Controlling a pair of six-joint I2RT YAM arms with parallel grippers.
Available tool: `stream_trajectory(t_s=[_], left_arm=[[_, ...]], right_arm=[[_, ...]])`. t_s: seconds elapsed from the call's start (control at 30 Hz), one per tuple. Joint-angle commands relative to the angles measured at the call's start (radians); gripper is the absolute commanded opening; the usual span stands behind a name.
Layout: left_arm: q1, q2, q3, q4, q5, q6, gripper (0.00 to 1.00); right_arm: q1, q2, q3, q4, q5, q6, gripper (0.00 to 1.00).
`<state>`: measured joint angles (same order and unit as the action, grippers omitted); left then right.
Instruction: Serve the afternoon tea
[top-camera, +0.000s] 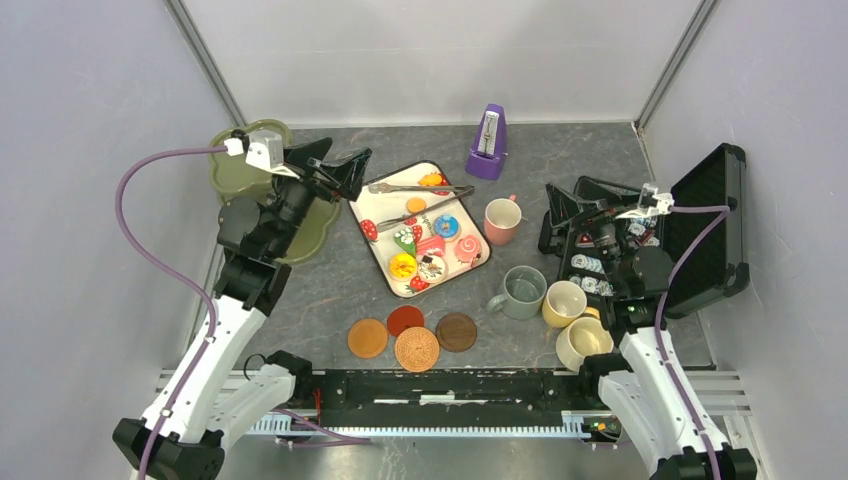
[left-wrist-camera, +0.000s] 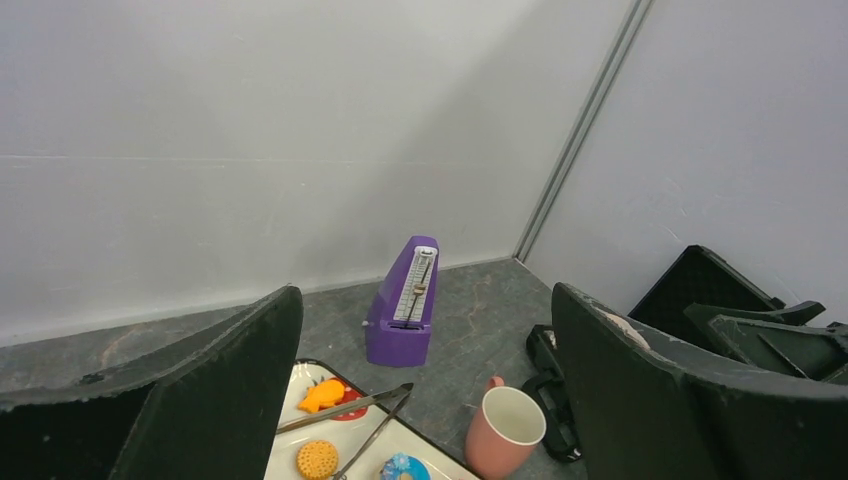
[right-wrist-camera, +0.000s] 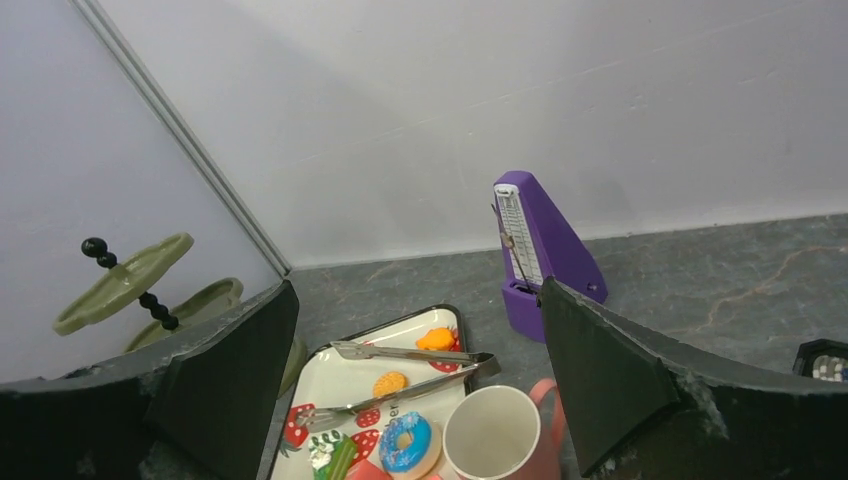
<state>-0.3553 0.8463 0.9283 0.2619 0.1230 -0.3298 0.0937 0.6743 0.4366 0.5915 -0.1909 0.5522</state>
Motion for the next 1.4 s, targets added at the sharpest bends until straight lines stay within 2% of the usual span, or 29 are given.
stream_trajectory(t_s=[0.0, 0.07, 0.17, 0.23, 0.37, 0.47, 0.53, 0.7, 0.8, 0.9, 1.07, 1.23, 1.37], left_arm=[[-0.007, 0.018, 0.042, -0.006, -0.025, 0.041, 1.0], [-0.007, 0.026, 0.045, -0.01, -0.022, 0.029, 1.0], [-0.009, 0.041, 0.06, -0.028, -0.005, 0.011, 1.0], [-0.011, 0.05, 0.07, -0.037, -0.003, -0.005, 1.0], [-0.013, 0.07, 0.089, -0.063, -0.012, -0.03, 1.0], [-0.013, 0.077, 0.091, -0.065, -0.028, -0.054, 1.0], [-0.014, 0.079, 0.083, -0.058, -0.042, -0.06, 1.0], [-0.014, 0.09, 0.081, -0.066, -0.064, -0.059, 1.0], [-0.014, 0.094, 0.084, -0.067, -0.046, -0.073, 1.0], [-0.014, 0.097, 0.086, -0.063, -0.022, -0.089, 1.0], [-0.015, 0.104, 0.086, -0.059, 0.001, -0.084, 1.0], [-0.016, 0.102, 0.087, -0.059, 0.008, -0.072, 1.0], [-0.016, 0.105, 0.088, -0.058, 0.016, -0.073, 1.0]], right_arm=[[-0.003, 0.031, 0.001, 0.095, 0.02, 0.093, 0.98], [-0.003, 0.048, -0.05, 0.211, -0.014, 0.128, 0.98], [-0.003, 0.119, -0.117, 0.404, -0.052, 0.266, 0.98], [-0.003, 0.194, -0.088, 0.401, -0.113, 0.317, 0.98], [0.019, 0.373, 0.043, 0.321, -0.254, 0.301, 0.98], [0.082, 0.505, 0.14, 0.224, -0.347, 0.165, 0.98], [0.143, 0.583, 0.223, 0.1, -0.345, 0.049, 0.98], [0.28, 0.715, 0.412, -0.216, -0.177, -0.234, 0.98], [0.326, 0.8, 0.504, -0.329, -0.044, -0.356, 0.98], [0.344, 0.92, 0.625, -0.411, 0.024, -0.451, 0.99], [0.377, 1.142, 0.885, -0.528, 0.067, -0.62, 0.86], [0.395, 1.39, 1.223, -0.703, 0.002, -0.798, 0.8], [0.396, 1.501, 1.381, -0.781, -0.05, -0.893, 0.77]])
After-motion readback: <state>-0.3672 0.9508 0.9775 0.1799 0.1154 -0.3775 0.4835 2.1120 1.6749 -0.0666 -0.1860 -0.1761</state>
